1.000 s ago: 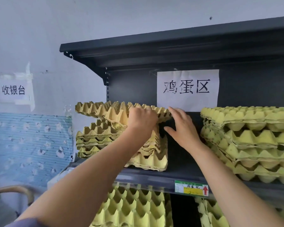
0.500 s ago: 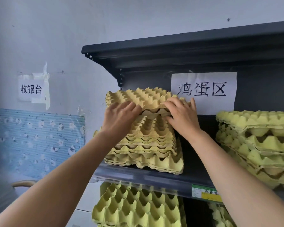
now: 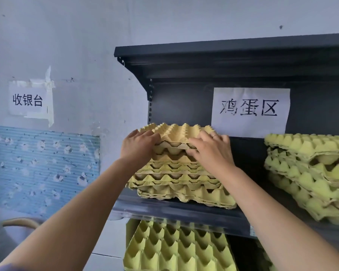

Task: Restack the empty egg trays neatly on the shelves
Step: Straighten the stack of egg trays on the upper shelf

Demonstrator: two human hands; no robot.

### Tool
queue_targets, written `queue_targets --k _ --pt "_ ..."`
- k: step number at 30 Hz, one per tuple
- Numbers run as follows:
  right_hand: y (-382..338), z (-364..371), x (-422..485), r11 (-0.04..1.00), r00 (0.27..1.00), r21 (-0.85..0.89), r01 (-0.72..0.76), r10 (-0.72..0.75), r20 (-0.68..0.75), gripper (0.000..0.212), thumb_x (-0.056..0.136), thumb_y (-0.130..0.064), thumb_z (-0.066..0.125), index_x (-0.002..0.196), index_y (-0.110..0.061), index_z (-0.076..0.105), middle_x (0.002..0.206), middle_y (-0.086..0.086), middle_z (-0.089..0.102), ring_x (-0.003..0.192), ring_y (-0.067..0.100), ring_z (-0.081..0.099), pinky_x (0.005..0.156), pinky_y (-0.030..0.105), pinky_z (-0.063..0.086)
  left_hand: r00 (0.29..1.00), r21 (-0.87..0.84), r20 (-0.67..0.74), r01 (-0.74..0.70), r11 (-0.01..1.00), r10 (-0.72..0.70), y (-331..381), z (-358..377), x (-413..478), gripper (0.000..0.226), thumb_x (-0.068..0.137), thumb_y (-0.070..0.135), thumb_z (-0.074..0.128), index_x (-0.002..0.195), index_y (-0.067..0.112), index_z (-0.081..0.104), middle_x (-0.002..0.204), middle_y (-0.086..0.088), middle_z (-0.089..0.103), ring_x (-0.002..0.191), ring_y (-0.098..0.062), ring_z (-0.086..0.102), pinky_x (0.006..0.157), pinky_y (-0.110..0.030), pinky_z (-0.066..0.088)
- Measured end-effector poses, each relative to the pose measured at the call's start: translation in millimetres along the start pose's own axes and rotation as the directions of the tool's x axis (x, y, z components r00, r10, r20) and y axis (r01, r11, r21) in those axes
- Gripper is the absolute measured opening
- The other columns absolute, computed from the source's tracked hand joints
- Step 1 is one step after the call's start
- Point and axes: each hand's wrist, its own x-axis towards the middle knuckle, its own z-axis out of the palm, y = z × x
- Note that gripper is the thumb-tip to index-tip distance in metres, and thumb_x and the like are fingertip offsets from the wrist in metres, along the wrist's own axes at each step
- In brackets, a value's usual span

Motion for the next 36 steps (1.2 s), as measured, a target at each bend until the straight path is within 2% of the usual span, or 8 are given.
queue_targets --k 4,11,18,22,25,29,31,36 --pt "-4.8 6.3 -3.6 1.000 0.997 0.015 0.003 -0.004 0.081 0.037 0.099 -0.045 0.038 0.129 -0.029 0.053 0.122 -0.004 0.052 0.115 0.022 0.044 0.096 0.041 0.029 0.995 -0.117 0.098 0.030 0.993 -0.018 -10.8 0.1 0.6 0.028 0.089 0.037 0.051 0.115 0.026 0.055 0.120 0.007 0.057 0.114 -0.019 0.049 0.090 -0.030 0.033" --pt "-6.0 4.4 -13.1 1.000 0.992 -0.007 0.001 0.000 0.123 0.037 0.096 -0.049 0.037 0.119 -0.027 0.058 0.119 -0.007 0.055 0.114 0.020 0.045 0.097 0.042 0.024 0.986 -0.055 0.114 -0.113 0.992 0.119 -9.8 17.4 -16.1 0.051 0.086 0.060 0.047 0.125 0.027 0.045 0.125 0.007 0.051 0.117 -0.019 0.043 0.096 -0.035 0.028" --pt "-13.5 5.0 -19.4 0.995 0.978 -0.094 -0.012 0.031 0.204 0.054 0.088 -0.065 0.040 0.128 -0.029 0.048 0.127 -0.007 0.049 0.125 0.020 0.037 0.103 0.042 0.021 0.989 -0.011 0.017 -0.144 0.989 0.144 -8.8 26.5 -23.8 0.043 0.093 0.048 0.043 0.131 0.028 0.042 0.130 0.011 0.047 0.120 -0.016 0.041 0.097 -0.030 0.026" --pt "-17.2 1.9 -16.7 0.998 0.978 -0.057 -0.008 0.020 0.205 0.071 0.087 -0.066 0.043 0.147 -0.035 0.021 0.140 -0.006 0.040 0.133 0.020 0.031 0.110 0.043 0.018 0.991 -0.216 -0.113 -0.092 0.972 0.068 -17.1 27.3 -29.6 0.051 0.094 0.039 0.047 0.142 0.028 0.033 0.142 0.006 0.039 0.129 -0.019 0.037 0.110 -0.038 0.016" --pt "-31.5 1.5 -8.0 0.998 0.967 -0.032 0.055 -0.045 0.252 0.080 0.085 -0.070 0.042 0.150 -0.037 0.009 0.154 -0.004 0.026 0.141 0.020 0.023 0.117 0.044 0.011 0.976 -0.516 -0.113 0.101 0.851 -0.185 -23.7 31.7 -27.5 0.047 0.096 0.037 0.045 0.141 0.025 0.036 0.143 -0.001 0.036 0.128 -0.022 0.038 0.109 -0.041 0.022" --pt "-45.0 -0.1 11.7 0.999 0.933 0.030 -0.026 0.014 0.361 0.089 0.076 -0.082 0.034 0.150 -0.042 0.005 0.161 0.001 0.003 0.147 0.024 0.010 0.117 0.049 0.012 0.927 -0.849 0.133 0.289 0.442 -0.351 -35.1 34.3 -19.8 0.043 0.096 0.039 0.044 0.135 0.020 0.046 0.138 -0.003 0.044 0.115 -0.012 0.046 0.096 -0.030 0.036" --pt "-44.3 -3.1 25.2 0.995 0.901 0.065 -0.070 0.035 0.433 0.094 0.072 -0.086 0.036 0.150 -0.042 0.006 0.161 0.001 0.003 0.147 0.025 0.012 0.117 0.050 0.015 0.920 -0.851 0.175 0.320 0.417 -0.349 -40.0 35.5 -17.7 0.041 0.097 0.038 0.044 0.132 0.018 0.051 0.134 -0.006 0.050 0.116 -0.015 0.048 0.093 -0.028 0.036" --pt "-49.5 5.4 42.1 0.995 0.852 0.058 -0.076 0.034 0.523 0.091 0.070 -0.084 0.047 0.145 -0.032 0.034 0.144 0.000 0.047 0.128 0.028 0.046 0.097 0.042 0.041 0.921 -0.814 0.191 0.343 0.470 -0.341 -39.9 37.4 -18.5 0.039 0.099 0.035 0.039 0.130 0.014 0.052 0.121 -0.010 0.058 0.111 -0.023 0.051 0.084 -0.027 0.036"
